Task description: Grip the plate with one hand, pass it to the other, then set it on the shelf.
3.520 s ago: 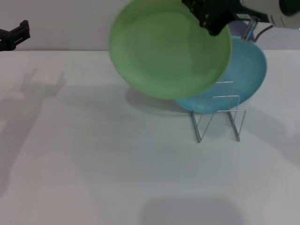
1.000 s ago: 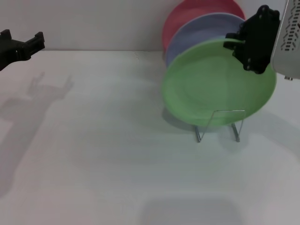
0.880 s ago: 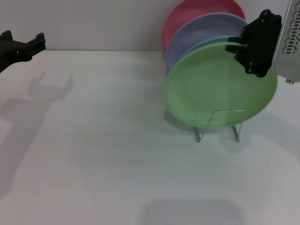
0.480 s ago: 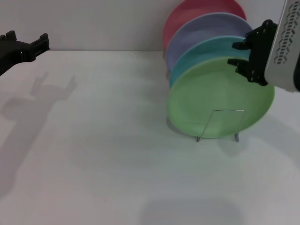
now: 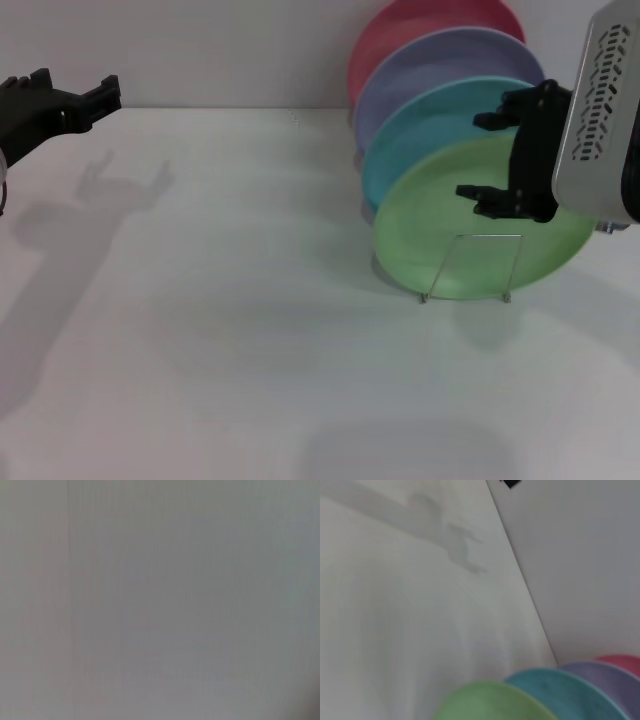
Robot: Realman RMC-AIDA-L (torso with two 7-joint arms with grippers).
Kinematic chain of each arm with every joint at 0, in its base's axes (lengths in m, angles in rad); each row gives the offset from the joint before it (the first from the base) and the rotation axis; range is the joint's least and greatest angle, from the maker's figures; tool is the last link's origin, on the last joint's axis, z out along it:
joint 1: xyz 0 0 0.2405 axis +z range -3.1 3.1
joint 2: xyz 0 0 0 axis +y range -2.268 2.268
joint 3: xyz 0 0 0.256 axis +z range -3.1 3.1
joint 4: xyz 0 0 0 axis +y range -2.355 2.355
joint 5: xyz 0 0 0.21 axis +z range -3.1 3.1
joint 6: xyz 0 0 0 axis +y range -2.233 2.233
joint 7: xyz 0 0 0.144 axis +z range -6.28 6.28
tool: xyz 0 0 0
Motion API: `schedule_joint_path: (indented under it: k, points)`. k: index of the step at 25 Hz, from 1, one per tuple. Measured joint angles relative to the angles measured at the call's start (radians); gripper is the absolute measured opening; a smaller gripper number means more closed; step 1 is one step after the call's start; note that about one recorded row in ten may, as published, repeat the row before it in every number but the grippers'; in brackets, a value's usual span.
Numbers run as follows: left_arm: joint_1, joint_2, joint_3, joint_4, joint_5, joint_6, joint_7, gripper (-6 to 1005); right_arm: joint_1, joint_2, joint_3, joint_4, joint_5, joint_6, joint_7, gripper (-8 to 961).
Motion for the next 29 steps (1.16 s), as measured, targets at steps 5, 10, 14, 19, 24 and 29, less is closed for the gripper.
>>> schedule_joint_path:
  k: [5, 10, 14, 19, 24, 29]
  points:
    - [-0.015, 0.001, -0.005, 0.016, 0.0, 0.0, 0.001, 859, -0.014, 0.001, 0.008, -0.006, 0.135, -0.123, -0.009, 648]
    - [-0.021, 0.001, -0.009, 0.021, 0.002, 0.011, 0.006, 859, -0.074, 0.003, 0.023, -0.032, 0.271, -0.433, -0.017, 642]
    - [-0.016, 0.001, -0.002, 0.021, 0.007, 0.053, 0.007, 858, -0.214, 0.003, -0.018, -0.133, 0.298, -0.976, -0.038, 643]
    - [-0.005, 0.0, 0.014, 0.029, 0.006, 0.128, 0.007, 858, -0.343, 0.0, -0.135, -0.31, 0.377, -1.556, -0.033, 644]
    - [0.001, 0.002, 0.046, 0.032, 0.008, 0.21, 0.008, 857, -0.377, -0.003, -0.235, -0.515, 0.331, -1.971, 0.164, 646]
    - [0.003, 0.001, 0.059, 0.043, 0.007, 0.276, 0.009, 857, -0.336, 0.0, -0.275, -0.929, 0.065, -2.56, 0.676, 646]
